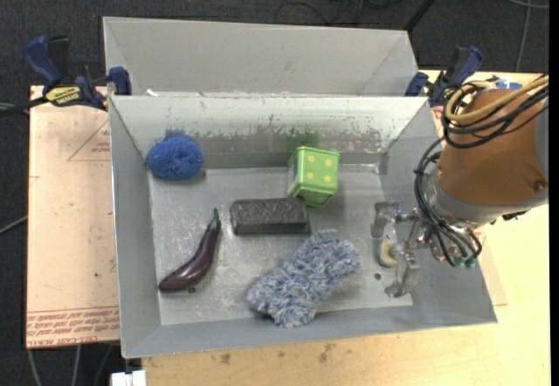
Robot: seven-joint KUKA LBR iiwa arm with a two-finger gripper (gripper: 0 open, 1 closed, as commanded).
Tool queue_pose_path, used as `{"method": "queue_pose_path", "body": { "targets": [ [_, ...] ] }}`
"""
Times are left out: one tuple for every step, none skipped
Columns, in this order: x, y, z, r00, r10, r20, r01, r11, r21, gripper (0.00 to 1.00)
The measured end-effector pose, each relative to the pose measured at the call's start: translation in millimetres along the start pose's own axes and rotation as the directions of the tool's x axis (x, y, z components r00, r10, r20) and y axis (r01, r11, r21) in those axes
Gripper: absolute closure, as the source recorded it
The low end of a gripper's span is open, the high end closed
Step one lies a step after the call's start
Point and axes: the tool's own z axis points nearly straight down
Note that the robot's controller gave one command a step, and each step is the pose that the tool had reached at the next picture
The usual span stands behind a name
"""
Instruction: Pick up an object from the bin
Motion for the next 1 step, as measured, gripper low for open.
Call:
{"method": "queue_pose_path", "body": {
  "targets": [
    [-1.6, 0.3, -4.3, 1.0, -0.002, 0.008, 0.002, 1.0, 0.001, 0.0]
  ]
}}
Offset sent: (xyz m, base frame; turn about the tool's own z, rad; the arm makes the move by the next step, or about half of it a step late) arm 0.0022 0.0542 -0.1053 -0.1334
